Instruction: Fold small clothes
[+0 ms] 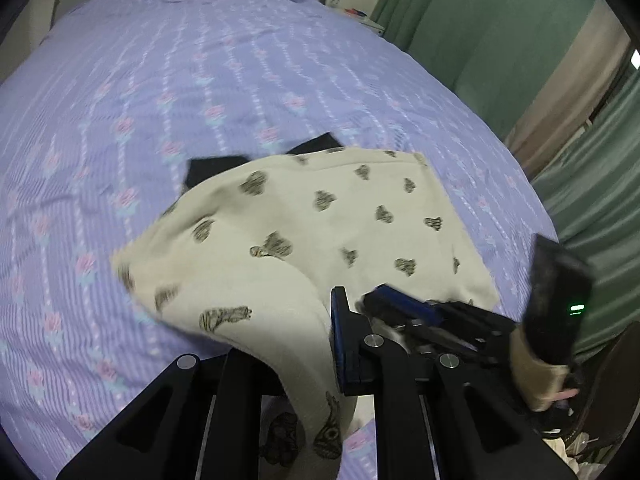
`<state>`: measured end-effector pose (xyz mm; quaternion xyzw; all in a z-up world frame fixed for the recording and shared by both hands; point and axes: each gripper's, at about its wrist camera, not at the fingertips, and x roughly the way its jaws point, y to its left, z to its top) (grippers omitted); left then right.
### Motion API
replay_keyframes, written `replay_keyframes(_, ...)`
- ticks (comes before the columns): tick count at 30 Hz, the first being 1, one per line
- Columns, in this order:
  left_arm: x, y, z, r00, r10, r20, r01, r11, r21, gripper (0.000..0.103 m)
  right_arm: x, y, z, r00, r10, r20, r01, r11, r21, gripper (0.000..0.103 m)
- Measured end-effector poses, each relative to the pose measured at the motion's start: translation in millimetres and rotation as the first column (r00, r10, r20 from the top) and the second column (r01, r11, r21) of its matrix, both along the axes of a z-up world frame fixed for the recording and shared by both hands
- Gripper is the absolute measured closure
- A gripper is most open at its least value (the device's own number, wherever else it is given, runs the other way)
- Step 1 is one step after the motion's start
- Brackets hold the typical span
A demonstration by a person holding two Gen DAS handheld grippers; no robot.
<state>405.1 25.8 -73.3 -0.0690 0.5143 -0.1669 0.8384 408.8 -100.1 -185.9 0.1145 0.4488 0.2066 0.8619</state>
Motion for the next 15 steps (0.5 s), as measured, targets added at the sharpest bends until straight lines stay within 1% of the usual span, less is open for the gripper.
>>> replay_keyframes(1, 2.8, -6.6, 2.1, 1.000, -0.006, 0.002, 0.006, 1.000, 0.006, 0.088, -1.2, -9.2, 5.9, 1.000, -0.013, 0.011, 0.013, 1.000, 0.023, 0.089)
replay_keyframes(3, 10.3, -27.9, 4.9, 1.000, -0.023, 0.006, 0.023, 1.000, 0.021, 0.088, -7.1, -31.8, 22.1, 0.996, -0.073, 0.060, 0.072, 0.997, 0.018, 0.089)
replay_keyframes(5, 16.8, -52.0, 5.9, 0.998, -0.054, 0.012, 0.054, 0.998, 0.041, 0.088, -12.2, -56.5, 35.6, 0.985, -0.142, 0.100, 0.146, 0.989, -0.036, 0.089)
replay_keyframes(8, 24.8, -85.9, -0.2, 0.996, -0.088, -0.003, 0.088, 0.995, 0.048, 0.088, -17.2, -91.2, 47.4, 0.968, -0.198, 0.155, 0.217, 0.969, -0.115, 0.089)
replay_keyframes(10, 26.9, -110.8, -6.9, 0.993, -0.119, -0.015, 0.120, 0.991, 0.064, 0.088, -18.6, -112.3, 51.0, 0.958, -0.233, 0.167, 0.258, 0.956, -0.143, 0.089)
replay_keyframes(12, 30.1, -134.2, -17.0, 0.990, -0.134, -0.041, 0.137, 0.987, 0.088, 0.088, -22.2, -131.6, 54.8, 0.949, -0.266, 0.172, 0.292, 0.945, -0.146, 0.089)
replay_keyframes(15, 36.8, -157.8, -31.0, 0.987, -0.137, -0.079, 0.146, 0.983, 0.111, 0.088, -27.3, -152.0, 58.7, 0.939, -0.294, 0.179, 0.321, 0.935, -0.147, 0.089)
